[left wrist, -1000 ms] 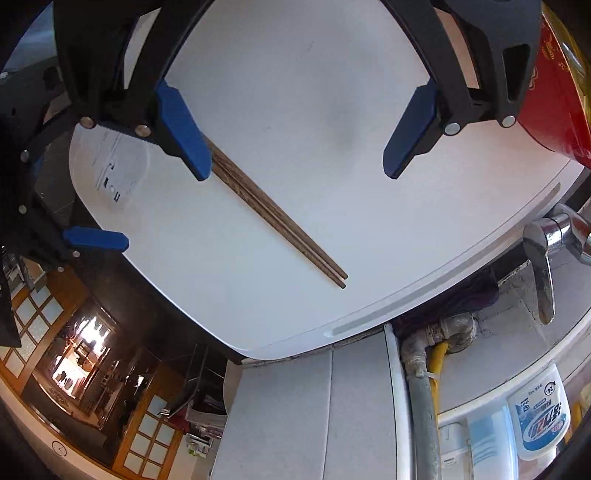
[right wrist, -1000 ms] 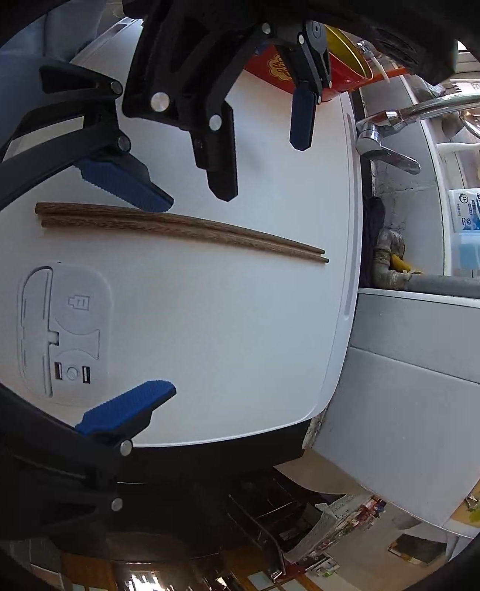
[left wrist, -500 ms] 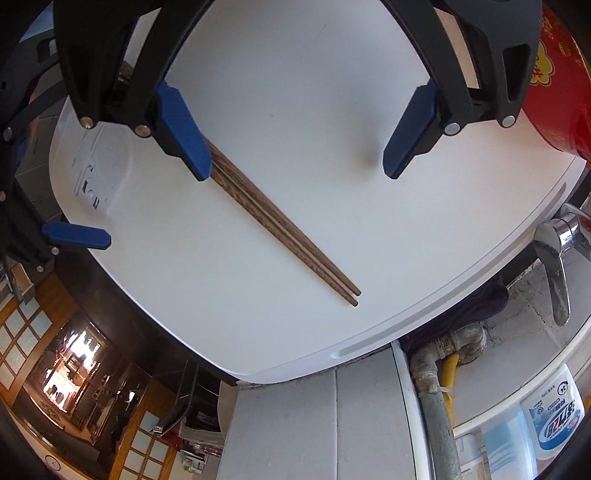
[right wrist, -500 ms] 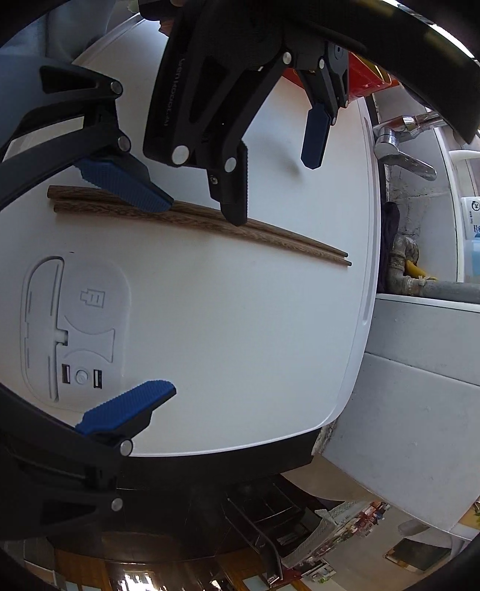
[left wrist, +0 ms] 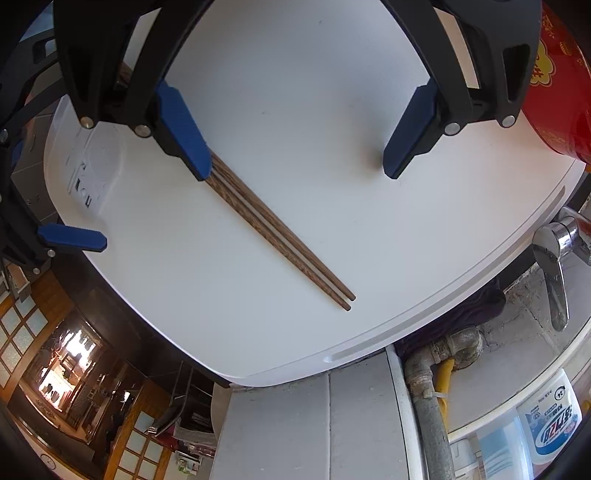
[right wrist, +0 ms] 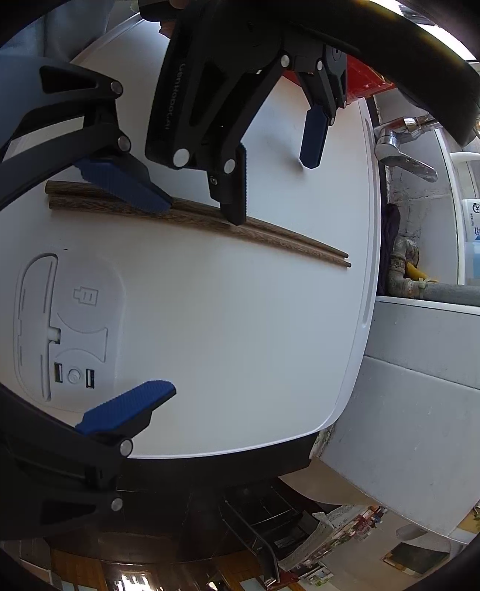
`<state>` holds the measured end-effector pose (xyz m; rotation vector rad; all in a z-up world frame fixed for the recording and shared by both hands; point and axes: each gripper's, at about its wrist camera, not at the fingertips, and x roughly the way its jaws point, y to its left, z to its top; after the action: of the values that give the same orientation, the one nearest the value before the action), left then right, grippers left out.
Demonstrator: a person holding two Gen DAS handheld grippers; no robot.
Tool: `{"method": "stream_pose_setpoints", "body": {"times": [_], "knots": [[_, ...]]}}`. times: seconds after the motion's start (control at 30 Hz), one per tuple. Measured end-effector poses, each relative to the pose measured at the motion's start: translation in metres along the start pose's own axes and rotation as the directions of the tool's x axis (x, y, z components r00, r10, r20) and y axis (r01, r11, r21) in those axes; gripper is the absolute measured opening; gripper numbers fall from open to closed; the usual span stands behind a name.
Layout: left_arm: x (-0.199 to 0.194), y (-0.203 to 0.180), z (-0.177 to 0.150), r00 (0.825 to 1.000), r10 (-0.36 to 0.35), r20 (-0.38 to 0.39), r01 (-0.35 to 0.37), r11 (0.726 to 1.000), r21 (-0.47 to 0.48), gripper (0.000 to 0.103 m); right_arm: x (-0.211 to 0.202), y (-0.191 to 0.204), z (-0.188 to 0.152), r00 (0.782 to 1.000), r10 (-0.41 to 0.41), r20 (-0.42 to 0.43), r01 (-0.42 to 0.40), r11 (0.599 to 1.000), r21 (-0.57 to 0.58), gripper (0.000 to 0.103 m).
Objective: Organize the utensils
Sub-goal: 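Lower and grasp one wooden chopstick with the left tool while the right tool grasps the other, then carry the wooden chopstick in the left tool while the right tool carries the other over the tin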
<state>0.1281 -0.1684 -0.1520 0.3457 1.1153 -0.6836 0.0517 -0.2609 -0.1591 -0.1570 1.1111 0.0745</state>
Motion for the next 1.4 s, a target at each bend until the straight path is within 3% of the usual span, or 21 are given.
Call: {"method": "stream_pose_setpoints", "body": {"times": [0.77,0.8,0.87,0.9,0.93,0.97,1.17,1.4], "knots": [[0.0,-0.003,0.003,1.0,-0.013,-0.007,0.013,1.0,-0.002,0.091,0.008,-0.006,0.003,1.0,0.027,-0.013,-0.027,0.999,0.027,0.092],[0.0,-0.002,0.002,1.0,-0.018,-0.003,0.018,1.0,-0.005,0.089,0.009,-0.004,0.003,0.999,0.046,-0.024,-0.046,0.999,0.025,0.09],[-0.006,-0.001,0.001,0.999,-0.036,0.029,0.036,0.999,-0.007,0.063,0.008,-0.003,0.003,0.996,0.089,-0.021,-0.088,0.995,0.038,0.07],[-0.008,0.0,0.001,0.998,-0.055,0.032,0.055,0.998,-0.009,0.023,0.005,-0.001,0.003,0.996,0.093,-0.012,-0.093,0.995,0.026,0.06],[-0.009,0.002,0.002,0.998,-0.058,0.024,0.059,0.998,-0.021,0.012,0.003,0.001,0.004,0.994,0.109,-0.01,-0.109,0.994,0.015,0.034],[-0.008,0.004,0.001,0.997,-0.078,0.019,0.079,0.996,-0.03,0.01,0.002,0.002,0.004,0.993,0.117,-0.017,-0.117,0.993,0.012,0.01],[-0.012,0.013,-0.005,0.997,-0.074,0.031,0.076,0.994,-0.081,0.006,-0.001,-0.007,0.007,0.99,0.141,-0.009,-0.14,0.987,0.083,0.008],[-0.024,0.015,-0.008,0.996,-0.063,0.059,0.068,0.994,-0.087,0.005,-0.017,-0.005,0.01,0.989,0.141,0.035,-0.143,0.987,0.075,0.007]]}}
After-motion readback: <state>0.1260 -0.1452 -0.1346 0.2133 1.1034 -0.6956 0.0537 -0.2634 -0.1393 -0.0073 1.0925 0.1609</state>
